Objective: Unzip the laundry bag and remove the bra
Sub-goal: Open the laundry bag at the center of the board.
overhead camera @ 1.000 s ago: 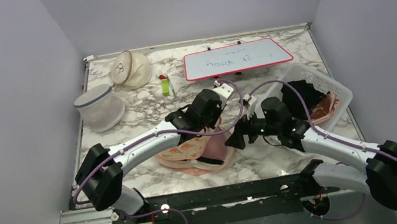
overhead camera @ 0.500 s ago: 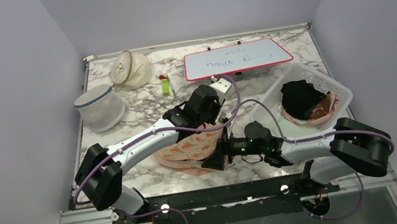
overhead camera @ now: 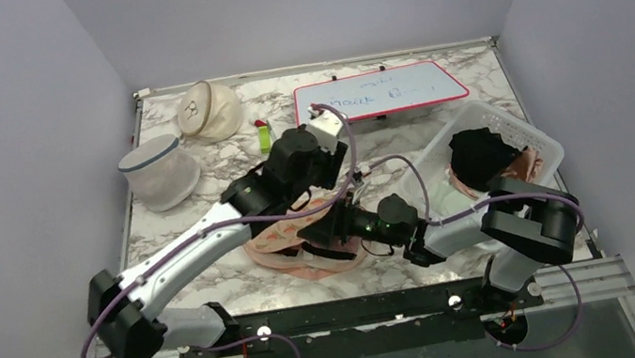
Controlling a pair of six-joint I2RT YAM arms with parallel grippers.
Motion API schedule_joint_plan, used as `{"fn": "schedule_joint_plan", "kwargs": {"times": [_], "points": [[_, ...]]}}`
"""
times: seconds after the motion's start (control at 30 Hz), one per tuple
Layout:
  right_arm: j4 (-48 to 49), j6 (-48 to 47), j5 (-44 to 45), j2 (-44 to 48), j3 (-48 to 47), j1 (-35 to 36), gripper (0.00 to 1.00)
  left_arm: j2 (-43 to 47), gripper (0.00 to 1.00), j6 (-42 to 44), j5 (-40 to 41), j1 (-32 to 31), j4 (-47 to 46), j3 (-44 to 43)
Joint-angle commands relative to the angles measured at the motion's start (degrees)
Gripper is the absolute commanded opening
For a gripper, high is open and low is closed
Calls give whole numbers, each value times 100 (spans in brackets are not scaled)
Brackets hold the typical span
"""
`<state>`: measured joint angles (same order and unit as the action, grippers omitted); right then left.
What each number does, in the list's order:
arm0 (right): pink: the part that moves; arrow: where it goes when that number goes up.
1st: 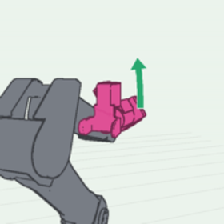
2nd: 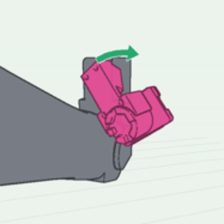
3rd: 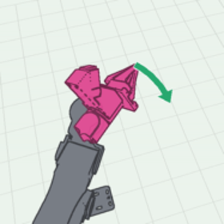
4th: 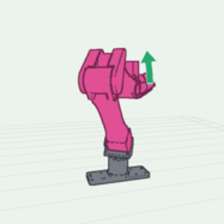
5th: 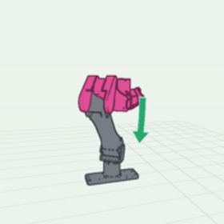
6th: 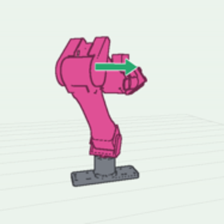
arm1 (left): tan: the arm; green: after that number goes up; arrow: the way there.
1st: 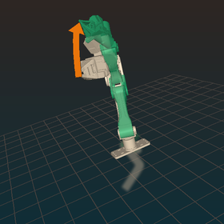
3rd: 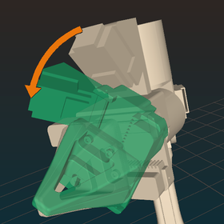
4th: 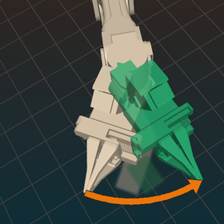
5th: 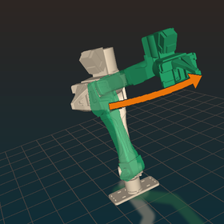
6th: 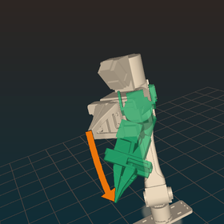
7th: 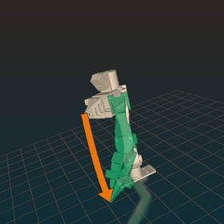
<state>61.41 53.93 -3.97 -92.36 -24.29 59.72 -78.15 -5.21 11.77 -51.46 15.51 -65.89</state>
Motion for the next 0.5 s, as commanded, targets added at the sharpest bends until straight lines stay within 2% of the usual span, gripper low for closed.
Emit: {"fn": "schedule_joint_plan", "kwargs": {"times": [0.0,0.17,0.37,0.47], "points": [[-328,724,581,412,-343,47,75,1372,43,9,582,-18,205,187],[-2711,1411,1911,159,-1519,-11,76,2665,45,-460,807,-17,219,731],[-2673,1418,2429,-531,-2180,-612,76,3356,47,-516,1036,-20,804,781],[-2789,1107,2219,-933,-2531,-1118,79,3456,47,-557,1103,-17,994,781]]}}
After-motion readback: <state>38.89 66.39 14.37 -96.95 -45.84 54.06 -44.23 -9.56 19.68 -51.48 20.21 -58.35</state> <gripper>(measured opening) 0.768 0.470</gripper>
